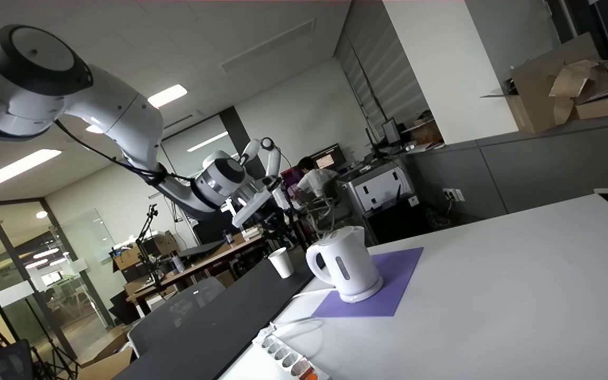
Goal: Press the button on the kettle
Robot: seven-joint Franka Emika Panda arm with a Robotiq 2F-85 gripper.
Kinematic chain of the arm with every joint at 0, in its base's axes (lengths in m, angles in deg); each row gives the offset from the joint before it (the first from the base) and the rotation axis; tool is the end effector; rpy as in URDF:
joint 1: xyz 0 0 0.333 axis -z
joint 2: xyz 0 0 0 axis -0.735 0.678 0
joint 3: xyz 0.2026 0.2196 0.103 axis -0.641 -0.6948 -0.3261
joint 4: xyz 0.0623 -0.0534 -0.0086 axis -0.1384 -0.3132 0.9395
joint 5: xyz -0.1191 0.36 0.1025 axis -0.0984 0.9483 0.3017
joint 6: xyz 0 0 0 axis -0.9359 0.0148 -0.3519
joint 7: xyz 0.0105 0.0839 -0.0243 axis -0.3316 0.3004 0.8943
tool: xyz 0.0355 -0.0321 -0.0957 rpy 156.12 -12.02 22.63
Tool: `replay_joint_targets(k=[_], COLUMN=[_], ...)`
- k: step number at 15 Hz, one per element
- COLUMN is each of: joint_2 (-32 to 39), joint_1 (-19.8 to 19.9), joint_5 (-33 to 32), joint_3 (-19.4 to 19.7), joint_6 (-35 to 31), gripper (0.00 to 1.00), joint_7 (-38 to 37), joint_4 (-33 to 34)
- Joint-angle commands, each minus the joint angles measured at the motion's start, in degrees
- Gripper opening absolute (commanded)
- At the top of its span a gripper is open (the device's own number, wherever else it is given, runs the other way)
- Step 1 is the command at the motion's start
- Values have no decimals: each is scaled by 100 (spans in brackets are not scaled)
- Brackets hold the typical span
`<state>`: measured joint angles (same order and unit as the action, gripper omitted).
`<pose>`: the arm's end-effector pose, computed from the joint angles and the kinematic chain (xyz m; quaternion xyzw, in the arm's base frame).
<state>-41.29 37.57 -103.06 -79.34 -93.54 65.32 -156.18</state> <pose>0.6357 0.0701 0.2319 0.9622 0.2210 0.0715 0.1422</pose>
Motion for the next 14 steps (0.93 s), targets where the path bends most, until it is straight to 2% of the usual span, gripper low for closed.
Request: replay_joint_targets(k=[1, 14], joint_2=[12, 95], joint_1=[-69, -80], joint_5=[-139, -165], joint_3=[88, 125], joint_6=[-10, -13], gripper=[0, 0], joint_7=[-153, -172], joint_4=[32, 66])
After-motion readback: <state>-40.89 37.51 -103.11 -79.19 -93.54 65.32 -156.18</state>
